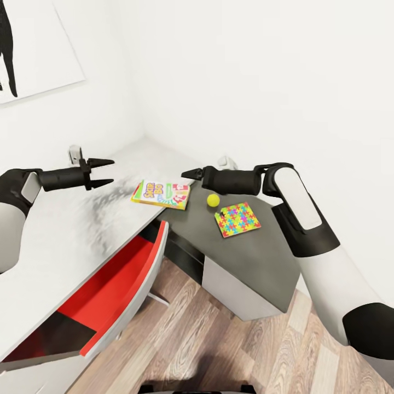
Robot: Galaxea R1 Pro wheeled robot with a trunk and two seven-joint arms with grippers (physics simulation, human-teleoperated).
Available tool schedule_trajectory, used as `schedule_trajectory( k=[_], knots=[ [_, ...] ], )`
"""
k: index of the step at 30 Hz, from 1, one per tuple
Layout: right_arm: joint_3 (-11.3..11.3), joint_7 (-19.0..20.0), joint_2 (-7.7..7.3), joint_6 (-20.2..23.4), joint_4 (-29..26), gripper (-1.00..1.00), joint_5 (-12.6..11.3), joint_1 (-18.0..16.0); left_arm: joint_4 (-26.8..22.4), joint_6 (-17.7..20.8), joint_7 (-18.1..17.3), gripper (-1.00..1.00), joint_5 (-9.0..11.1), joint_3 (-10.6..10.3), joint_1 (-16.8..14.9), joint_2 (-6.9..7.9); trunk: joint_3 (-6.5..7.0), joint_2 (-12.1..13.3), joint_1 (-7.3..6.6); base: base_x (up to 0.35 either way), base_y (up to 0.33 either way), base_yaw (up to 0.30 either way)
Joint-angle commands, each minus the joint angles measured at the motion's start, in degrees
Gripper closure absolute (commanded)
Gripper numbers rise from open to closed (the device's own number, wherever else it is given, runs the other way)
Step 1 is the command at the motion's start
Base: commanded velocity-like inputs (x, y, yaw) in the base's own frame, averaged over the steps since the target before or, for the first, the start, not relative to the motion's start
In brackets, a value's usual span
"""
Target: Put all the toys in the child's room - the three board games (two on the bed and one on the table), the two jigsaw puzzles on the table, and the tennis ball on the table - inside the toy box on the table in the child's room.
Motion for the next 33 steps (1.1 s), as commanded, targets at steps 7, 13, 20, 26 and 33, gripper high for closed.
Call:
schedule_trajectory(
  k=[7, 13, 20, 26, 33],
  knots=[
    [0.1, -0.6, 0.95, -0.1, -0.1, -1.0, -0.4, 0.0, 1.4, 0.4, -5.2, -1.0, -0.4, -3.4, 0.0, 0.13, 0.56, -0.1, 0.04, 0.0, 0.0, 0.0],
    [0.0, -0.6, 1.7, -0.1, 0.1, -1.0, 0.5, 0.6, 2.4, 0.4, -18.0, -1.0, -0.5, -9.7, 0.0, 0.22, 1.12, -0.1, 0.04, 0.0, 0.0, 0.0],
    [0.1, -0.6, 2.15, -0.8, 0.8, -1.0, 2.3, 3.0, 2.6, 0.4, -21.5, -1.0, -0.4, -14.6, 0.1, 2.12, 1.76, -0.1, 0.04, 0.0, 0.0, 0.0],
    [0.1, -0.5, 2.88, -2.1, 2.5, -1.0, 3.7, 5.1, 2.6, 0.4, -21.5, -1.0, -0.4, -15.0, 0.1, 2.76, 2.29, -0.1, 0.04, 0.0, 0.0, 0.0],
    [0.1, 0.2, 3.89, -2.5, 5.4, -1.0, 5.0, 5.8, 2.6, 0.4, -21.5, -1.0, 0.1, -15.0, 1.3, 2.96, 2.52, -0.1, 0.04, 0.0, 0.0, 0.0]
  ],
)
